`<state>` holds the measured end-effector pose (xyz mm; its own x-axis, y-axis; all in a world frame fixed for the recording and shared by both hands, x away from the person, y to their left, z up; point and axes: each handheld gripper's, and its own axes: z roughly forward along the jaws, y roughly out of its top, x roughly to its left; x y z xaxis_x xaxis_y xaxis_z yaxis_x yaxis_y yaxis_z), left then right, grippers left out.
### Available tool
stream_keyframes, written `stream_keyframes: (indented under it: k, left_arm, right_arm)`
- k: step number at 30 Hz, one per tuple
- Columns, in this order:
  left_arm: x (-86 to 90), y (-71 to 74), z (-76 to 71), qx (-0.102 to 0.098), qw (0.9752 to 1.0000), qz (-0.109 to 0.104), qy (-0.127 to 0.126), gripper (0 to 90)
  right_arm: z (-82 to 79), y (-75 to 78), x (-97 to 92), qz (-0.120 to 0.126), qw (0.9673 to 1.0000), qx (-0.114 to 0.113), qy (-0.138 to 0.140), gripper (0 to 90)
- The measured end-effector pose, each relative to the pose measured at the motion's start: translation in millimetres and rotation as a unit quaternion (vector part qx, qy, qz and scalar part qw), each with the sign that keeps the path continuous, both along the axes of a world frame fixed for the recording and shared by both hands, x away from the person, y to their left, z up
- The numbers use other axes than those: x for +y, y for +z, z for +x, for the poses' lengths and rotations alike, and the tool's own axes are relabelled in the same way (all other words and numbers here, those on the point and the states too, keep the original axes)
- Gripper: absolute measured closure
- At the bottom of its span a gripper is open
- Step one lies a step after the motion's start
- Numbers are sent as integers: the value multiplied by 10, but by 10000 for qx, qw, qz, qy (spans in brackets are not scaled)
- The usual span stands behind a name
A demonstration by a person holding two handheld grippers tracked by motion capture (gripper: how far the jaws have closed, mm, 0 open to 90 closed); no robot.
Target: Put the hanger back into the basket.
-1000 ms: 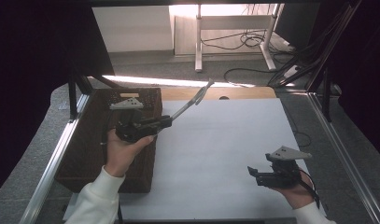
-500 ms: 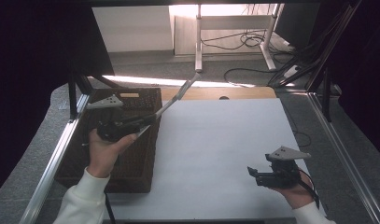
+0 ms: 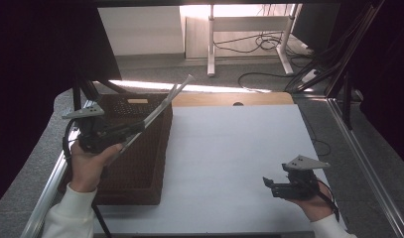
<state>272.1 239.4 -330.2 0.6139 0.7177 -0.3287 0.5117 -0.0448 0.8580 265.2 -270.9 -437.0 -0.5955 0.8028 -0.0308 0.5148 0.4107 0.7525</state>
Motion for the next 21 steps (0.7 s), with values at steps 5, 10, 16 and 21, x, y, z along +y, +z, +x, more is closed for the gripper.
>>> stream_keyframes:
  k: [5,10,16,21]
  left_arm:
    - [211,-31,-44,25,9999,-12,170,819]
    - [350,-63,-75,19,9997,-8,252,819]
    - [518,-162,-125,56,9994,24,332,819]
    - [687,-258,-180,127,9992,-20,370,819]
  right_arm:
    - [1,1,0,-8,10000,5,-18,191]
    - [1,-1,10,-27,10000,-11,-1,191]
    - [-1,0,6,-23,10000,-9,-12,191]
    - [0,2,3,-31,10000,-15,-15,191]
